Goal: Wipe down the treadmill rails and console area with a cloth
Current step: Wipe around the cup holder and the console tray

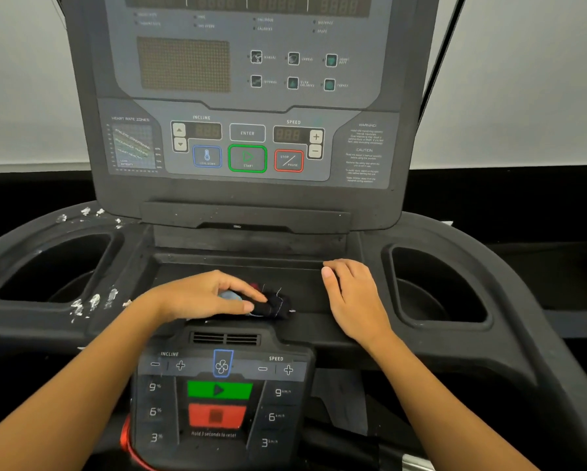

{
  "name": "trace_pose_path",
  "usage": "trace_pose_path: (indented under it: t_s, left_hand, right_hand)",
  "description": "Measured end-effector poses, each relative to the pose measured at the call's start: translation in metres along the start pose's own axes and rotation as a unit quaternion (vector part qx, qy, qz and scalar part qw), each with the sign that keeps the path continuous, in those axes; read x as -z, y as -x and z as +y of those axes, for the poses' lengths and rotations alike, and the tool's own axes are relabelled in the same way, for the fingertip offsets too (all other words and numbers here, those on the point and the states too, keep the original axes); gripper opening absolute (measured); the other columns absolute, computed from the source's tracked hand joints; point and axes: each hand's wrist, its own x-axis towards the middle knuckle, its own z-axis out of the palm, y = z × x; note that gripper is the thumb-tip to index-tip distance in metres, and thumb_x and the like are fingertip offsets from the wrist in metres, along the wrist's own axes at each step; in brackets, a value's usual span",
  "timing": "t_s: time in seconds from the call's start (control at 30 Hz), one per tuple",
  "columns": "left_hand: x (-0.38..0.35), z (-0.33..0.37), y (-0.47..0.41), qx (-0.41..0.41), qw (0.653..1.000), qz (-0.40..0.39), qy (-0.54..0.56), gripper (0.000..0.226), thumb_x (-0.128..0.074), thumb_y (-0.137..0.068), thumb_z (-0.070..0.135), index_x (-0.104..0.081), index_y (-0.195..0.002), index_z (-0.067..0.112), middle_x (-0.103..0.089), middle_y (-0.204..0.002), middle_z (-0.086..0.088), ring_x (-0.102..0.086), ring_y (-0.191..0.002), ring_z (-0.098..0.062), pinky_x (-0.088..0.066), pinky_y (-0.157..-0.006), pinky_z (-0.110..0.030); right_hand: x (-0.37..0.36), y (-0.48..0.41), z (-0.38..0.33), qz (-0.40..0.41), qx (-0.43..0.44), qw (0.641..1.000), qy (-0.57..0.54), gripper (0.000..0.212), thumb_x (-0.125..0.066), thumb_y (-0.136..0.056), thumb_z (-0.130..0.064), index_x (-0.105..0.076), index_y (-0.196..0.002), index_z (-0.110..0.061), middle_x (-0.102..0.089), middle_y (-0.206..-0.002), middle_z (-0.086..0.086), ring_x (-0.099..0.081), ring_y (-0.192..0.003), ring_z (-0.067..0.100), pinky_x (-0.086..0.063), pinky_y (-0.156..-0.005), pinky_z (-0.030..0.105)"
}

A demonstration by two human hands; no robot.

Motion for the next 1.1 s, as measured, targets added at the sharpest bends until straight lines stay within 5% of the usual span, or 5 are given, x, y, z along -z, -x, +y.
trace_pose_path:
  t_s: [0.1,0.23,0.47,0.67,1.1]
  left_hand:
    - [-0.007,0.018,-0.013,-0.065,0.992,0.106,-0.035,0.026,-0.065,-0.086,0.019,-0.065,-0.100,0.041,-0.066,-0.086,0.035,-0.060,-0.083,0.015,-0.042,-0.078,-0.006]
    - [-0.015,0.024,-0.052,-0.201,0.917,0.312,-0.146,0.034,-0.069,-0.081,0.013,-0.065,-0.115,0.019,-0.064,-0.120,0.004,-0.052,-0.115,-0.002,-0.037,-0.104,-0.020]
    - [-0.007,0.009,-0.088,-0.305,0.806,0.198,-0.467,0.051,-0.065,-0.067,-0.012,-0.065,-0.114,0.006,-0.063,-0.120,-0.018,-0.058,-0.111,-0.042,-0.032,-0.093,-0.059]
    - [0.037,-0.042,-0.033,-0.204,0.855,0.209,-0.428,0.060,-0.072,-0.056,-0.024,-0.069,-0.108,0.006,-0.066,-0.114,-0.016,-0.061,-0.104,-0.042,-0.032,-0.101,-0.031]
    - [-0.035,0.021,-0.071,-0.124,0.916,0.236,-0.300,0.042,-0.054,-0.089,0.004,-0.054,-0.129,0.015,-0.047,-0.141,-0.004,-0.040,-0.132,-0.018,-0.020,-0.111,-0.023]
  right_hand:
    - [0.000,0.000,0.000,-0.003,0.005,1.000,0.003,0.041,-0.035,-0.099,-0.041,-0.059,-0.122,-0.017,-0.056,-0.123,-0.003,-0.043,-0.121,0.010,-0.028,-0.099,0.020]
    - [0.000,0.000,-0.002,-0.001,0.009,1.000,-0.002,0.065,-0.016,-0.089,-0.056,-0.060,-0.120,-0.018,-0.056,-0.122,-0.003,-0.044,-0.120,0.010,-0.031,-0.101,0.024]
    - [0.001,0.001,-0.001,-0.002,0.002,1.000,0.001,0.061,-0.020,-0.091,-0.054,-0.063,-0.114,-0.017,-0.056,-0.121,-0.004,-0.042,-0.121,0.008,-0.026,-0.100,0.019]
    - [0.002,0.001,0.000,-0.009,0.002,1.000,-0.009,0.036,-0.037,-0.099,-0.037,-0.063,-0.114,-0.017,-0.056,-0.119,-0.004,-0.043,-0.120,0.009,-0.028,-0.101,0.021]
    - [-0.003,0.001,-0.003,-0.008,0.034,0.998,0.052,0.065,-0.017,-0.091,-0.053,-0.062,-0.116,-0.013,-0.056,-0.122,0.004,-0.044,-0.123,0.017,-0.034,-0.102,0.034]
